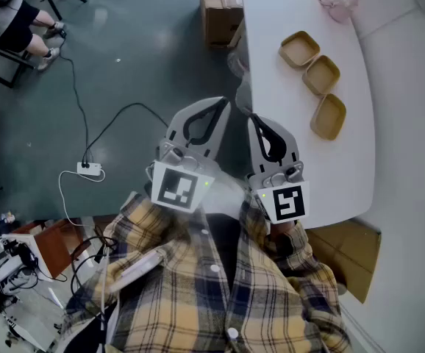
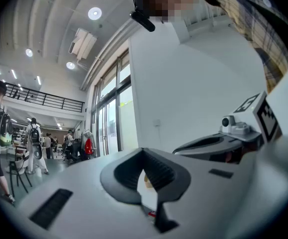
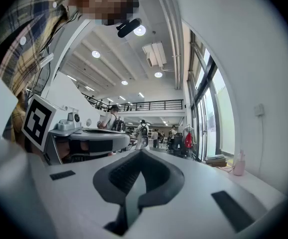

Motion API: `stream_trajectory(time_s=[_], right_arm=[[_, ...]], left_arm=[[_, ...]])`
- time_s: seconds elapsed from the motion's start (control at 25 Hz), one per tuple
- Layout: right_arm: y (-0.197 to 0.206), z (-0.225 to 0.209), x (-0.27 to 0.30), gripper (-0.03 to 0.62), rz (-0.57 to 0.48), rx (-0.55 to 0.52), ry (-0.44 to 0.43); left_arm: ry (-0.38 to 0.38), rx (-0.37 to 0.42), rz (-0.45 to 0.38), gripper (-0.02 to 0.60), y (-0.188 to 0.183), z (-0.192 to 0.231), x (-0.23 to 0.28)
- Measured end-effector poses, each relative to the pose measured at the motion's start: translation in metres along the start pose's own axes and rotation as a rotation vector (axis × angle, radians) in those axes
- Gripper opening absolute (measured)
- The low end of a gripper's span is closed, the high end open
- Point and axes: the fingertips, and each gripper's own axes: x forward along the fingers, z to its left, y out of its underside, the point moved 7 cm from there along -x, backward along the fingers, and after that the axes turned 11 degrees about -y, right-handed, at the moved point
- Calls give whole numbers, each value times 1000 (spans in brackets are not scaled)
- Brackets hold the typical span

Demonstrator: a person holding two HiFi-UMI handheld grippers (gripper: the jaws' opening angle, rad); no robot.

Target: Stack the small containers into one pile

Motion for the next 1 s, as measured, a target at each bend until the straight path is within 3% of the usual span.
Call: stream_trajectory(time_s=[0.48, 0.72, 1.0], right_arm=[[3, -7, 13, 15, -8, 32, -29], [13, -7, -13, 15, -29, 37, -32], [6, -4, 12, 15, -24, 29, -39]], left_arm=[[-37, 14, 30, 17, 4, 7, 1], [-69, 29, 53, 17, 7, -13, -13], [-81, 4, 56, 17, 9, 14, -7]])
